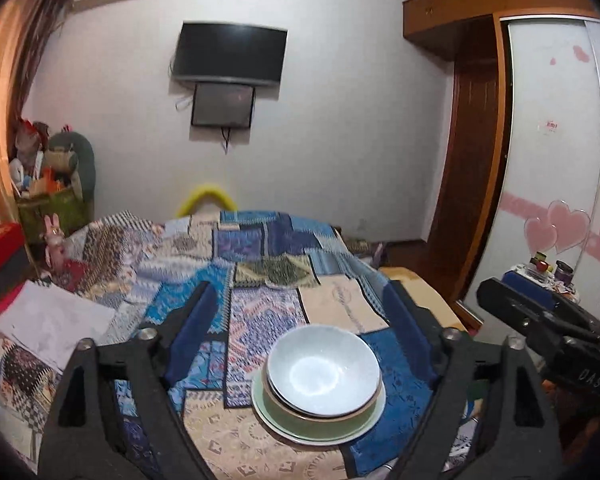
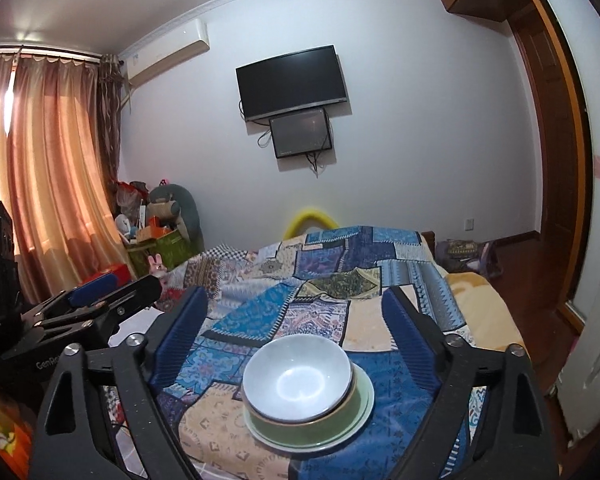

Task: Organize plates and bowls

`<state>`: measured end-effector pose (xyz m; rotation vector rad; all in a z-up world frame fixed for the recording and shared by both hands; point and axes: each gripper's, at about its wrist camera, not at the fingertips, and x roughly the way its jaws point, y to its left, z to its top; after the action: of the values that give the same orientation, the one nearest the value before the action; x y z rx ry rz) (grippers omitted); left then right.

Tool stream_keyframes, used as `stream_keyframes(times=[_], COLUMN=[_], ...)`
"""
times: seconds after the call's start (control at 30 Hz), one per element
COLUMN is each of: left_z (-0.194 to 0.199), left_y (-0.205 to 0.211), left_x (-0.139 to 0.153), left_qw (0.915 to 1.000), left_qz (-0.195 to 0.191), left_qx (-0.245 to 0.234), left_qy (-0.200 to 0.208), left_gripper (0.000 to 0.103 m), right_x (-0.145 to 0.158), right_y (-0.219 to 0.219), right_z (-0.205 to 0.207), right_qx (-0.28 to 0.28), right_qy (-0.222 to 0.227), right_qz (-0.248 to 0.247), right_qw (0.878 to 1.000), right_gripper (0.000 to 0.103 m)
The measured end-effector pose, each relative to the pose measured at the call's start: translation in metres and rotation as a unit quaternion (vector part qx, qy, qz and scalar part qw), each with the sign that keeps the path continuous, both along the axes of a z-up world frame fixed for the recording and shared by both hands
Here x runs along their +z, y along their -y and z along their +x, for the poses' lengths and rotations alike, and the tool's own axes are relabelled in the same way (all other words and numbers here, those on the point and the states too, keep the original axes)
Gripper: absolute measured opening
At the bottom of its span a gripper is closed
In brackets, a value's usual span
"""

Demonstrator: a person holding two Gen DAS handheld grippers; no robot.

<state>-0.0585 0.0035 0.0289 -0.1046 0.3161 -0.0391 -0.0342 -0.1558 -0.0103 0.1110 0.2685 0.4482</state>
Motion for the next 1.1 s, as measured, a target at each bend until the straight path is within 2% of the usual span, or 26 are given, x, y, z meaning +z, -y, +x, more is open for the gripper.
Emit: stream_keyframes(times=[0.1, 0.23, 0.5, 1.1], left_z=[-0.0082, -0.0112, -0.0107, -0.0097], left_y=[-0.0012, -0.0003, -0.0021, -0.0013], left_x=[0.0017, 0.0017, -0.0021, -0.0046], left_qw=[0.9998, 0.9994, 0.9997, 0.9998], left_qz=[0.007, 0.018, 0.006, 0.009], left_qx=[0.009, 0.014, 0.014, 0.010], left_qy=[0.017, 0.028, 0.020, 0.017], left_gripper=[0.099, 0.102, 0.103, 0.103], right_x=[-0.0015, -0.0016, -0.0022, -0.0036], right_y=[-0.0012, -0.0012, -0.0014, 0.0050], right_z=[0.0016, -0.0007, -0.0036, -0.0034], right_qx=[0.001, -0.003, -0.002, -0.001], right_qy=[0.002, 0.011, 0.011, 0.007], right_qz=[0.002, 0.001, 0.001, 0.004], right_qw=[1.000, 1.000, 1.000, 1.000], right_gripper=[0.096, 0.102, 0.102, 0.102])
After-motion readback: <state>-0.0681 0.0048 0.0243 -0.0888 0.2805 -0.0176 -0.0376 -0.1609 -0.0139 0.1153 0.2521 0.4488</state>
